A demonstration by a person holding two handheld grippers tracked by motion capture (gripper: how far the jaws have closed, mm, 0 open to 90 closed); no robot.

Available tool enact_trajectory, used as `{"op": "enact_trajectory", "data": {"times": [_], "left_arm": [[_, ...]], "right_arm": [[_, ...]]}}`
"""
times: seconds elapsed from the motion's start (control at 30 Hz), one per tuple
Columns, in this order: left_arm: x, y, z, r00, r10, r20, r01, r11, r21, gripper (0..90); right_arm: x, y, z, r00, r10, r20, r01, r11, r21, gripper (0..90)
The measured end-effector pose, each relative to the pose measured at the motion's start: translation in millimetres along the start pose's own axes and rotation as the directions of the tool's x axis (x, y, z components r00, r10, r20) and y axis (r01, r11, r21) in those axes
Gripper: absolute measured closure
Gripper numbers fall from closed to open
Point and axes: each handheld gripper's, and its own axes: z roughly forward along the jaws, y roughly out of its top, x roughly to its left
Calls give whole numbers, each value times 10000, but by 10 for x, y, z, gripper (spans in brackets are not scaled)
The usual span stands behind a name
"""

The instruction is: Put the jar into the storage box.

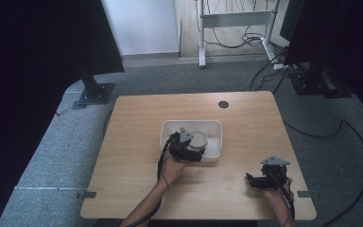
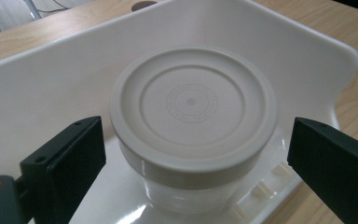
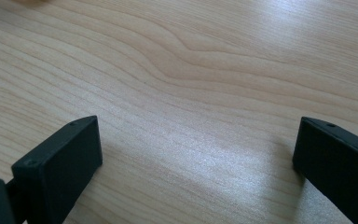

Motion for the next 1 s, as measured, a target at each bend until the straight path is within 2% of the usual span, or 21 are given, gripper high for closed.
{"op": "enact_trajectory", "data": {"times": [0.37, 0.5, 0.6, 0.8, 1.0], "left_arm": [[-15, 17, -166, 9995, 292, 125, -289, 9993, -238, 47], [-8, 3, -211, 9994, 302, 173, -297, 9992, -283, 47], [-10, -13, -242, 9989, 284, 362, -269, 9988, -413, 47], [-7, -49, -272, 9982, 426, 428, -409, 9984, -397, 47], [15, -103, -308, 9981, 378, 481, -360, 9986, -380, 48]], "right_arm": [[0, 0, 0, 10000, 1, 0, -1, 10000, -1, 7], [0, 0, 0, 10000, 1, -1, -1, 10000, -1, 7], [0, 0, 0, 10000, 1, 0, -1, 10000, -1, 7], [1, 0, 0, 10000, 7, 2, -7, 10000, -5, 7], [0, 0, 0, 10000, -2, 1, 2, 10000, -2, 7]]}}
